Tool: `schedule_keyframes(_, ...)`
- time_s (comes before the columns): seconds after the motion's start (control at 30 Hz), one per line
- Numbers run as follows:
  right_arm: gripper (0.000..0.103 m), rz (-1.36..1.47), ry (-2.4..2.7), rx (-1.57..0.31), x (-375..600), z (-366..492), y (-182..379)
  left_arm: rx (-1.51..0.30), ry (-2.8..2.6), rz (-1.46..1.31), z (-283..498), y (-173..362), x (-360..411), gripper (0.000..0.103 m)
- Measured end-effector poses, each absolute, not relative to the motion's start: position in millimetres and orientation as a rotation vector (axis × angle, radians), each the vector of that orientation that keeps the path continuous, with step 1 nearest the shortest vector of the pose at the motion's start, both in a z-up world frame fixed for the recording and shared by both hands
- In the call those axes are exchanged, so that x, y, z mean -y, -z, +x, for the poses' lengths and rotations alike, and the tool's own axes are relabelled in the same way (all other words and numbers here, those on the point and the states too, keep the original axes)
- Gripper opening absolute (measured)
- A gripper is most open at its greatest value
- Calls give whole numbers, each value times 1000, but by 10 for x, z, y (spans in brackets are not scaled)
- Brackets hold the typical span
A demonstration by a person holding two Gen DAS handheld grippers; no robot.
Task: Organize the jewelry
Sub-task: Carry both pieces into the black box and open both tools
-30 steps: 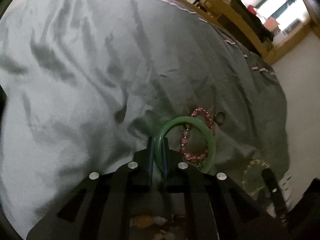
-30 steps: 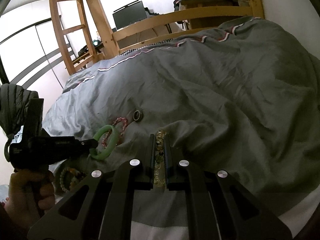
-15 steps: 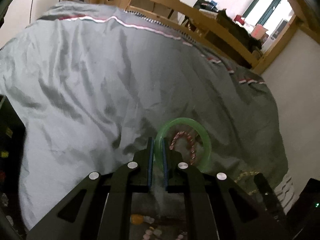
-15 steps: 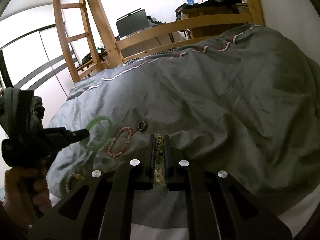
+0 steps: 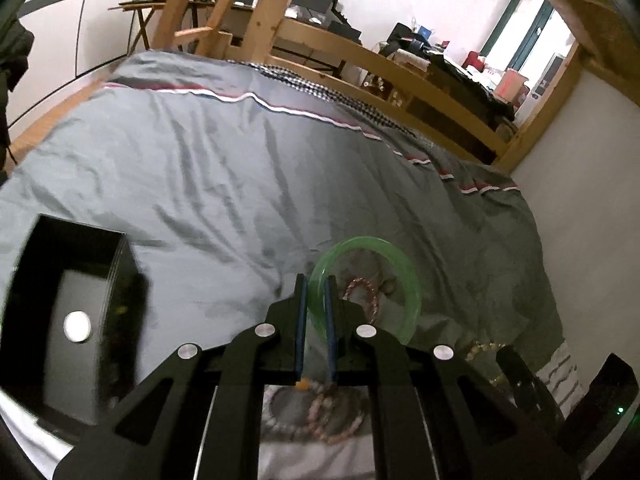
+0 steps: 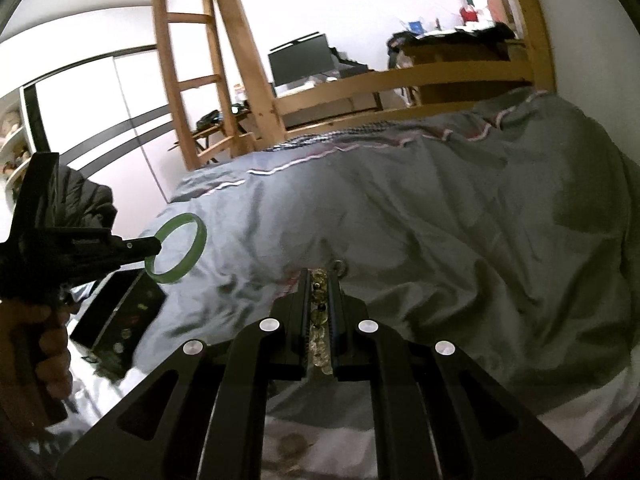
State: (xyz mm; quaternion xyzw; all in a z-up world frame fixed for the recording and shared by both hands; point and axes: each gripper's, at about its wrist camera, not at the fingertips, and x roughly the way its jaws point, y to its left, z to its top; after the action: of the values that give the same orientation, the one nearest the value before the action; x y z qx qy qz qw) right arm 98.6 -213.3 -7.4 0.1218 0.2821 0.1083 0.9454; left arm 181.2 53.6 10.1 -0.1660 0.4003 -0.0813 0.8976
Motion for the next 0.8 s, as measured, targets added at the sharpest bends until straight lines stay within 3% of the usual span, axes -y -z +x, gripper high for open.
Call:
schedule_keyframes(0.5,9,133,-386,-554,1172,716,-384,-808,90,-355,1396,-405,-1463,8)
schedule_keyframes(0.8,9,126,-599,-589,232,792,-406,-816,1,-409,1333,-258,-2201,9)
